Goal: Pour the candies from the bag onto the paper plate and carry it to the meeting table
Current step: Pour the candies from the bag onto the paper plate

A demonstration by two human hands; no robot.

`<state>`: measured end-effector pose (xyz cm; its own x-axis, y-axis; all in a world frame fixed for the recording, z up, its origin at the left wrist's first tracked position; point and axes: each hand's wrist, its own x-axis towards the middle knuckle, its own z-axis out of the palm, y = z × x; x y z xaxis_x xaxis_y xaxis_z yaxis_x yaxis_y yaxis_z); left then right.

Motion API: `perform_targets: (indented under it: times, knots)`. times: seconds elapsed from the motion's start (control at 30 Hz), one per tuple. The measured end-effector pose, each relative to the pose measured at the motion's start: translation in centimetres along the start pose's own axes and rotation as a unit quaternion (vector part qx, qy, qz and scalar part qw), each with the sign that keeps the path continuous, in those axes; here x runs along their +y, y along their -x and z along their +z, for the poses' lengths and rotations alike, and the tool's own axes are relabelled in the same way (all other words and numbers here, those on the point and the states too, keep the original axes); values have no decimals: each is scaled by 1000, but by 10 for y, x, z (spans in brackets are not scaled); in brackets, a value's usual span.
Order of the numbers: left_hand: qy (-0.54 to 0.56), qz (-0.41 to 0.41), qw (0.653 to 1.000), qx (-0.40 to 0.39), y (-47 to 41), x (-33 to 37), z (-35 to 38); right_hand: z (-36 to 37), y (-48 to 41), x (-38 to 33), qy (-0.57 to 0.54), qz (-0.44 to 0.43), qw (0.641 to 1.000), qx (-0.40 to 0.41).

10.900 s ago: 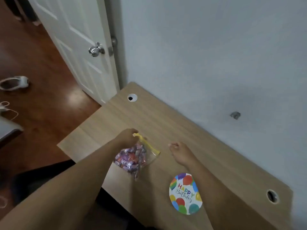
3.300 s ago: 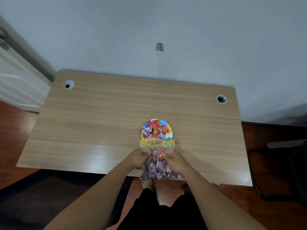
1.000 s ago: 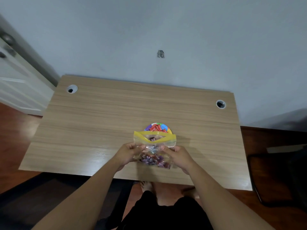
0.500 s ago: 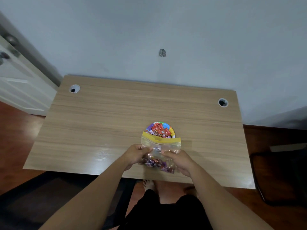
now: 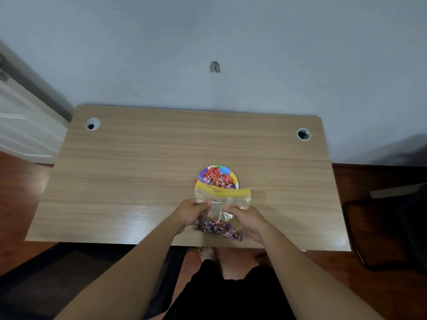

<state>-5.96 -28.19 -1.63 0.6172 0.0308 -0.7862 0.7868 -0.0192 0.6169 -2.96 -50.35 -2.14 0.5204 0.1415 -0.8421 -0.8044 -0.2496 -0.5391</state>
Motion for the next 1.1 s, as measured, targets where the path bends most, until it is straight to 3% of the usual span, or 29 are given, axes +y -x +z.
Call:
perform_targets:
  times: [0.27, 0.6, 0.87, 1.1]
  knots:
    - [87, 82, 992, -32, 22, 14, -20, -5, 18, -25, -9, -66, 997, -37]
    - [132, 190, 971, 67, 28, 52, -43, -6, 19, -63, 99, -146, 980, -88]
    - [130, 229, 962, 66, 39, 79, -54, -17, 34, -106, 53, -207, 976, -48]
    - [125, 252, 956, 83, 40, 95, -62, -29, 39, -128, 126, -228, 965, -34]
